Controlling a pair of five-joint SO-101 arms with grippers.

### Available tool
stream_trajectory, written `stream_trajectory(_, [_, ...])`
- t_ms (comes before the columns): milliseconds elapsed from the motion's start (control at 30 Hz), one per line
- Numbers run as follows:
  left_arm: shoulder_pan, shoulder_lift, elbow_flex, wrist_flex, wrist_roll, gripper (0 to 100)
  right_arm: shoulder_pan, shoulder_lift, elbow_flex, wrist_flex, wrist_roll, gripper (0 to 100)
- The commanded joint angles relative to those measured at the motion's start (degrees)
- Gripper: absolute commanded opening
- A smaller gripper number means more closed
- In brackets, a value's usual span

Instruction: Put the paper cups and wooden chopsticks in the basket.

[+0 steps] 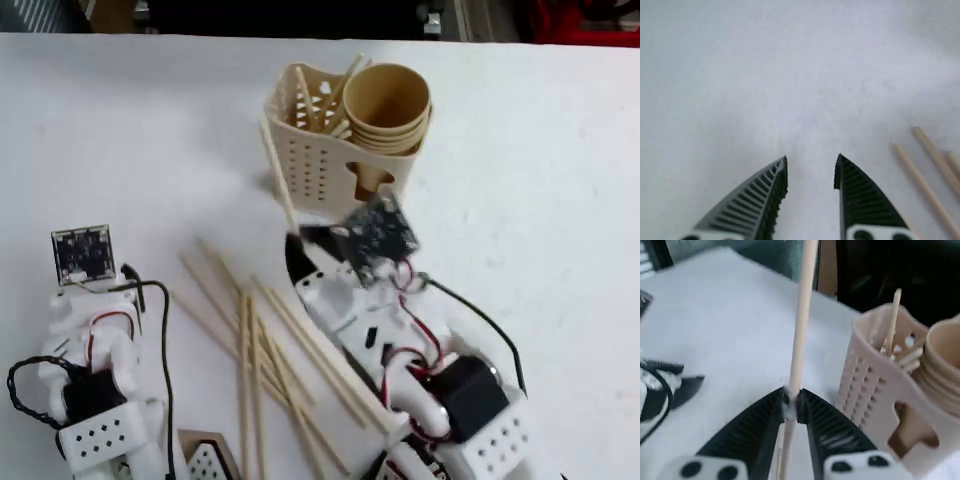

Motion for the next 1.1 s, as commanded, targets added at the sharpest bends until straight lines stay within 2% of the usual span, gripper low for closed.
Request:
stream_trajectory(0, [-0.3,-0.8,-0.4,-1.1,-0.6,17,-0.2,-0.6,-0.7,-12.9,0.3,1.7])
stream_trajectory(300, [-0.3,-0.8,0.4,-1.5,-1.7,17,8.0,12.5,-0.8,-46.0,0.1,1.7])
stream_trajectory(400, [-0.3,-0.8,0.6,-1.5,-3.9,17,9.4,17.5,-0.8,-54.6,0.1,1.7])
stream_trajectory(633, [-0.3,-0.8,0.6,-1.5,-3.9,17,12.4,31.0,-1.0,-72.9,0.4,1.7])
stream_trajectory(733, [-0.3,-0.8,0.6,-1.5,-3.9,17,13.8,38.5,-2.9,-75.8,0.4,1.7])
stream_trajectory(1000, [-0.2,-0.8,0.6,-1.5,-3.9,17,16.8,57.4,-10.5,-75.8,0.0,1.9])
stream_trajectory(1067, [-0.2,-0.8,0.6,-1.5,-3.9,17,16.7,59.4,-10.9,-75.6,0.0,4.6])
